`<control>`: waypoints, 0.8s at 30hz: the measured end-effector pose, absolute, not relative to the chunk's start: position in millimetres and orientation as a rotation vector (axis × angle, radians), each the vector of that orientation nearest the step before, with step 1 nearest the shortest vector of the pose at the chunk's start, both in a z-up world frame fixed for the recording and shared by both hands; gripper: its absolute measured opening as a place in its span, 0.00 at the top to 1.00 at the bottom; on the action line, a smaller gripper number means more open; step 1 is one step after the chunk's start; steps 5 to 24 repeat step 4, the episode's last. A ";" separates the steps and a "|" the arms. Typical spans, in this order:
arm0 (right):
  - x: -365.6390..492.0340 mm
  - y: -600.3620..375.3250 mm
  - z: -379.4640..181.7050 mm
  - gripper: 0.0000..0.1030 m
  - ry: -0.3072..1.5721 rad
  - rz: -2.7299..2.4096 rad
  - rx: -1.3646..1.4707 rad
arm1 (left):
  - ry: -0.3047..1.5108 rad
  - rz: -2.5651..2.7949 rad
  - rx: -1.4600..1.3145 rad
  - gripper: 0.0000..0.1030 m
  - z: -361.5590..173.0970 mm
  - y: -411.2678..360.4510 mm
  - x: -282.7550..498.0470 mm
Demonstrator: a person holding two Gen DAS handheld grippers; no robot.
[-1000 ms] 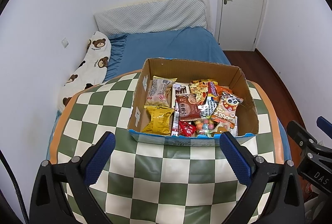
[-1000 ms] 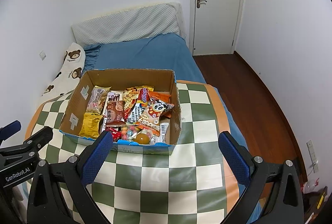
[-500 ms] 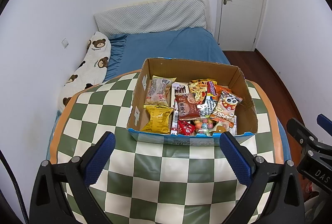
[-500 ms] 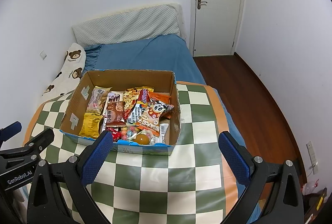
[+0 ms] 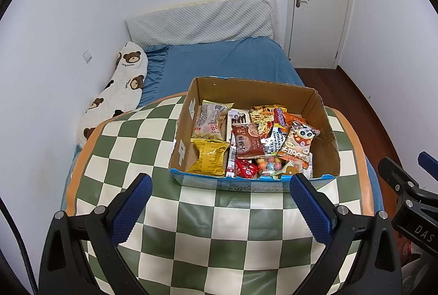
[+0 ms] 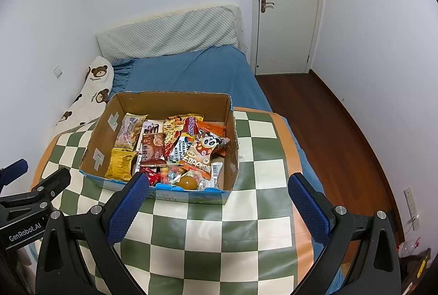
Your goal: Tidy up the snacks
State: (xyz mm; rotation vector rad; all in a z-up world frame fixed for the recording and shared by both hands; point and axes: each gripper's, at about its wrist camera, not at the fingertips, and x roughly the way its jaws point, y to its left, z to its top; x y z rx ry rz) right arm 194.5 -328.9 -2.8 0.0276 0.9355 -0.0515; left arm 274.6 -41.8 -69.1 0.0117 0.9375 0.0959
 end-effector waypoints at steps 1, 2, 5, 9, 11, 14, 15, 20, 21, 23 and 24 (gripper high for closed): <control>194.1 -329.2 -2.8 0.00 0.936 -0.051 0.029 | 0.937 0.094 0.010 0.00 -69.0 -41.8 274.4; 194.4 -329.1 -2.6 0.00 0.935 -0.051 0.031 | 0.936 0.094 0.009 0.00 -68.5 -41.7 274.5; 195.2 -328.9 -2.5 0.00 0.935 -0.051 0.028 | 0.933 0.095 0.008 0.00 -68.4 -41.8 274.3; 195.2 -328.9 -2.5 0.00 0.935 -0.051 0.028 | 0.933 0.095 0.008 0.00 -68.4 -41.8 274.3; 195.2 -328.9 -2.5 0.00 0.935 -0.051 0.028 | 0.933 0.095 0.008 0.00 -68.4 -41.8 274.3; 195.2 -328.9 -2.5 0.00 0.935 -0.051 0.028 | 0.933 0.095 0.008 0.00 -68.4 -41.8 274.3; 195.2 -328.9 -2.5 0.00 0.935 -0.051 0.028 | 0.933 0.095 0.008 0.00 -68.4 -41.8 274.3; 195.2 -328.9 -2.5 0.00 0.935 -0.051 0.028 | 0.933 0.095 0.008 0.00 -68.4 -41.8 274.3; 195.2 -328.9 -2.5 0.00 0.935 -0.051 0.028 | 0.933 0.095 0.008 0.00 -68.4 -41.8 274.3; 195.2 -328.9 -2.5 0.00 0.935 -0.051 0.028 | 0.933 0.095 0.008 0.00 -68.4 -41.8 274.3; 195.2 -328.9 -2.5 0.00 0.935 -0.051 0.028 | 0.933 0.095 0.008 0.00 -68.4 -41.8 274.3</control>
